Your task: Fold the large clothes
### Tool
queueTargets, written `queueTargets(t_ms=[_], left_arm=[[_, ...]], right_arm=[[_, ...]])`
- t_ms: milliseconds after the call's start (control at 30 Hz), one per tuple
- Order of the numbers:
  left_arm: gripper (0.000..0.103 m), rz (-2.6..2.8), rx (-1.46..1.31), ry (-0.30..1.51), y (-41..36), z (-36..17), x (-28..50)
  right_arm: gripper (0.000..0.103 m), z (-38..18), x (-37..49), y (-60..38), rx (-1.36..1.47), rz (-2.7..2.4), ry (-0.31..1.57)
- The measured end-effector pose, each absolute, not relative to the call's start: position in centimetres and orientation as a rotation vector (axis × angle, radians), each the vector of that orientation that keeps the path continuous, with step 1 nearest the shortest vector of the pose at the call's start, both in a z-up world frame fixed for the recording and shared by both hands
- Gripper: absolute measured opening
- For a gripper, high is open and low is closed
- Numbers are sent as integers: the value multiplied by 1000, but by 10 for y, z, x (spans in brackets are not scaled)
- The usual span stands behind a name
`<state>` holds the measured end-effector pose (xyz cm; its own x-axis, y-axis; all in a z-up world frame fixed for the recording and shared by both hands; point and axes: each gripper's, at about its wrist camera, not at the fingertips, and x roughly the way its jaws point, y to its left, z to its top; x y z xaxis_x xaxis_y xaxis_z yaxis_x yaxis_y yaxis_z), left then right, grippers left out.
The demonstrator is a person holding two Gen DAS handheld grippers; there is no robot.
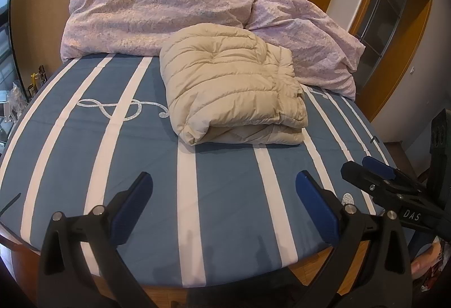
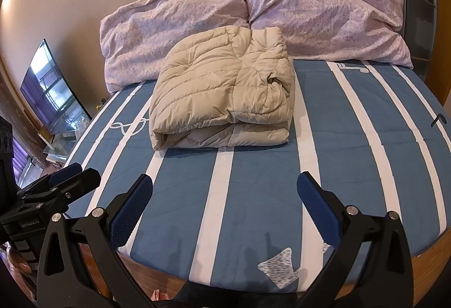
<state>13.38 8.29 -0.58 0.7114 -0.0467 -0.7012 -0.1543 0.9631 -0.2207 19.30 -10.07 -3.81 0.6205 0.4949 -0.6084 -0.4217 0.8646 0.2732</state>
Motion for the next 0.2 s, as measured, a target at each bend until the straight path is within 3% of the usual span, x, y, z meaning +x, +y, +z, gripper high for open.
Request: queueTargets(t_ms=[200], left_arm=[[101, 59, -274, 781, 84, -6, 134]], right_arm=[[102, -39, 193, -100, 109, 528, 732]])
